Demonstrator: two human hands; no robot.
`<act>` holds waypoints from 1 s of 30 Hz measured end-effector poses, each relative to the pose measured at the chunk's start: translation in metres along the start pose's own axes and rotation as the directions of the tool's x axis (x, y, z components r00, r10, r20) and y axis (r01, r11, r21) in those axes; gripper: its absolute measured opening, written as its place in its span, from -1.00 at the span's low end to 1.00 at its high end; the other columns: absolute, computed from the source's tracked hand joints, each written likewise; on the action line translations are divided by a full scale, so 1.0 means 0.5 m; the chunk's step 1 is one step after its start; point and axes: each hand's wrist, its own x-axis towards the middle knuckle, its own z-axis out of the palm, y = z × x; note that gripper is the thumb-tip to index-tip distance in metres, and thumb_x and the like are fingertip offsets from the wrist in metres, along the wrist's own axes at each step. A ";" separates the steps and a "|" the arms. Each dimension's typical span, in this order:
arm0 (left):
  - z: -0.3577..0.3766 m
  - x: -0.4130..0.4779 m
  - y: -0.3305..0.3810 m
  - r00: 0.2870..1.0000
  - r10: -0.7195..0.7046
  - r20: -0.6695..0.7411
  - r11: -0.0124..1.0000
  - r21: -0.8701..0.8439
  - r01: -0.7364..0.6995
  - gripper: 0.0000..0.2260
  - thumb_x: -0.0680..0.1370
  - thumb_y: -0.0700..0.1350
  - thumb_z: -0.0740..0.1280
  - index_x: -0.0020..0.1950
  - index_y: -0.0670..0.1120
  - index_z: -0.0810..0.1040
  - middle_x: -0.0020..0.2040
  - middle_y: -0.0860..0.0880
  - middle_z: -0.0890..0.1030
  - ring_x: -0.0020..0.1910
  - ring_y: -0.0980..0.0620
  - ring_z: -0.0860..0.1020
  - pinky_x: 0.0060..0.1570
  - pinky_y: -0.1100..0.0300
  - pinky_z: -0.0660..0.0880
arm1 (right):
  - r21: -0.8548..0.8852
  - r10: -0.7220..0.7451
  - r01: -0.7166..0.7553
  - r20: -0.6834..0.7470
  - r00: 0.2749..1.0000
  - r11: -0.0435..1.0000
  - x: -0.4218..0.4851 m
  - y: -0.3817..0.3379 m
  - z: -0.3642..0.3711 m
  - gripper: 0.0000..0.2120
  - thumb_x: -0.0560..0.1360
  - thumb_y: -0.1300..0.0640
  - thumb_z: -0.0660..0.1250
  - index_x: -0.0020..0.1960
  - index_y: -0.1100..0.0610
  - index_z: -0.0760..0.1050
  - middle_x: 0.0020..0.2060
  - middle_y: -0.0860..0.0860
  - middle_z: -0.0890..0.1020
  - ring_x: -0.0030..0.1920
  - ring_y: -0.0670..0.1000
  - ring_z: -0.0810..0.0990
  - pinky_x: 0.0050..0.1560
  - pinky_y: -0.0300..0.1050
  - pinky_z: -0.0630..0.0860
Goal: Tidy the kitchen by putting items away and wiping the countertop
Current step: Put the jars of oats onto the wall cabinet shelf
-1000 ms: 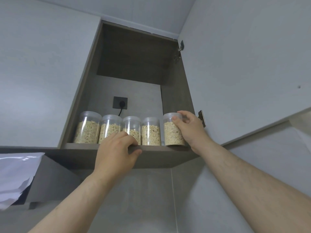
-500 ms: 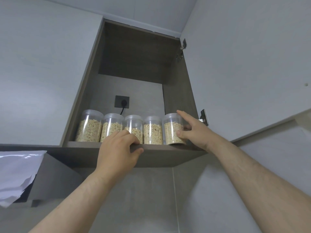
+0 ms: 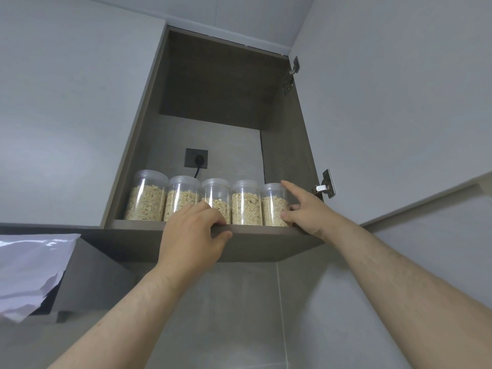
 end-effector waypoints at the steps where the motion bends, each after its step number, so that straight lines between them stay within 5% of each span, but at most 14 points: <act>1: 0.000 0.000 0.000 1.000 0.000 -0.001 1.000 -0.001 0.000 -0.89 0.40 0.01 0.51 -0.15 0.05 0.63 -0.25 0.21 0.44 -0.21 0.12 0.41 -0.16 0.23 0.28 | -0.002 0.003 -0.003 0.000 1.000 1.000 0.002 0.001 0.002 -0.23 0.52 0.32 0.34 0.56 -0.18 0.13 0.12 0.10 0.65 -0.26 -0.10 0.64 -0.23 -0.23 0.54; 9: 0.003 0.000 -0.001 1.000 0.007 -0.010 1.000 0.002 -0.007 -0.88 0.38 0.00 0.52 -0.17 0.04 0.63 -0.25 0.19 0.45 -0.22 0.11 0.42 -0.18 0.24 0.27 | 0.014 0.022 -0.022 0.006 1.000 1.000 0.004 0.010 0.003 -0.22 0.53 0.32 0.34 0.57 -0.17 0.09 -0.01 0.02 0.69 -0.29 -0.15 0.67 -0.25 -0.26 0.54; 14: 0.002 0.001 0.001 1.000 0.004 -0.003 1.000 0.001 -0.004 -0.88 0.38 0.00 0.52 -0.17 0.03 0.63 -0.25 0.19 0.45 -0.22 0.11 0.42 -0.17 0.22 0.27 | -0.105 -0.009 0.008 -0.006 1.000 0.994 -0.010 0.010 0.002 -0.22 0.48 0.10 0.40 0.55 -0.25 0.09 0.34 -0.03 0.52 0.16 -0.09 0.59 0.14 -0.14 0.55; 18: 0.000 0.002 0.001 1.000 0.002 0.008 1.000 0.005 -0.002 -0.88 0.40 0.01 0.51 -0.15 0.03 0.64 -0.24 0.19 0.45 -0.20 0.10 0.42 -0.15 0.22 0.28 | -0.226 -0.037 -0.038 -0.318 0.947 0.973 -0.041 0.021 0.034 -0.42 0.50 -0.07 0.32 0.49 -0.10 0.28 0.37 -0.04 0.49 0.33 0.03 0.47 0.34 0.03 0.40; 20: -0.002 0.002 0.003 1.000 -0.003 0.009 1.000 0.004 0.003 -0.88 0.40 0.01 0.50 -0.14 0.03 0.64 -0.23 0.19 0.45 -0.20 0.09 0.43 -0.15 0.21 0.28 | -0.366 -0.188 0.027 -0.412 0.892 0.930 -0.073 0.044 0.061 -0.55 0.53 -0.07 0.26 0.37 0.09 0.45 0.26 0.01 0.58 0.27 0.08 0.52 0.27 -0.03 0.42; 23: -0.005 0.001 0.005 1.000 -0.003 0.013 1.000 -0.004 0.003 -0.89 0.42 0.01 0.49 -0.14 0.03 0.64 -0.23 0.18 0.47 -0.20 0.09 0.43 -0.15 0.21 0.29 | -0.533 -0.379 0.149 -0.353 0.856 0.833 -0.108 0.080 0.082 -0.60 0.44 -0.16 0.21 0.01 0.11 0.61 -0.13 -0.05 0.63 -0.08 0.02 0.56 0.00 -0.08 0.47; 30: -0.002 0.001 0.003 1.000 -0.015 0.006 0.999 -0.034 0.015 -0.89 0.43 0.00 0.48 -0.13 0.00 0.66 -0.22 0.15 0.49 -0.17 0.05 0.45 -0.12 0.19 0.32 | -0.483 -0.291 0.106 -0.326 0.900 0.869 -0.122 0.062 0.069 -0.91 0.53 0.06 0.37 0.00 0.01 0.62 -0.14 -0.17 0.59 -0.04 -0.08 0.50 -0.10 -0.46 0.30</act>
